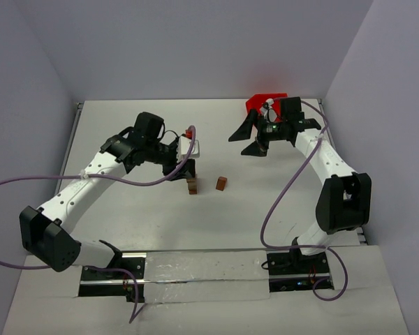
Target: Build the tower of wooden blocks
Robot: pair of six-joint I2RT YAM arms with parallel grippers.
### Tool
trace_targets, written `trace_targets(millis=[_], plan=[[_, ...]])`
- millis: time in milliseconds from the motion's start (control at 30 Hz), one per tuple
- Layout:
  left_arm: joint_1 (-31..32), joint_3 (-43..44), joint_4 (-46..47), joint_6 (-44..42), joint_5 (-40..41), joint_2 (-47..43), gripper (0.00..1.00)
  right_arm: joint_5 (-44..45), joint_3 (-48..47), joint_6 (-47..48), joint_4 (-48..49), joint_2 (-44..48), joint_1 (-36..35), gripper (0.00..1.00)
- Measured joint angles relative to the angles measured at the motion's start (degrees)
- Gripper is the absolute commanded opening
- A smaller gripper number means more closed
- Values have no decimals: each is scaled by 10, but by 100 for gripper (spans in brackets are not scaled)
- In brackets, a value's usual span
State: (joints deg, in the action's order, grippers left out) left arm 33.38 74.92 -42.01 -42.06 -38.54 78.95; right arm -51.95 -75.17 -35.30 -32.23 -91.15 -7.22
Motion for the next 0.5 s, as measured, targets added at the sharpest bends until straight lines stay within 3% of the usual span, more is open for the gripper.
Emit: trace_targets(millis=[167, 500], plan=[[-9, -1, -3, -32, -15, 16, 0, 3, -13, 52, -39, -3, 0, 100], [-39, 10, 7, -17, -22, 95, 4, 28, -68, 129, -102, -3, 0, 100]])
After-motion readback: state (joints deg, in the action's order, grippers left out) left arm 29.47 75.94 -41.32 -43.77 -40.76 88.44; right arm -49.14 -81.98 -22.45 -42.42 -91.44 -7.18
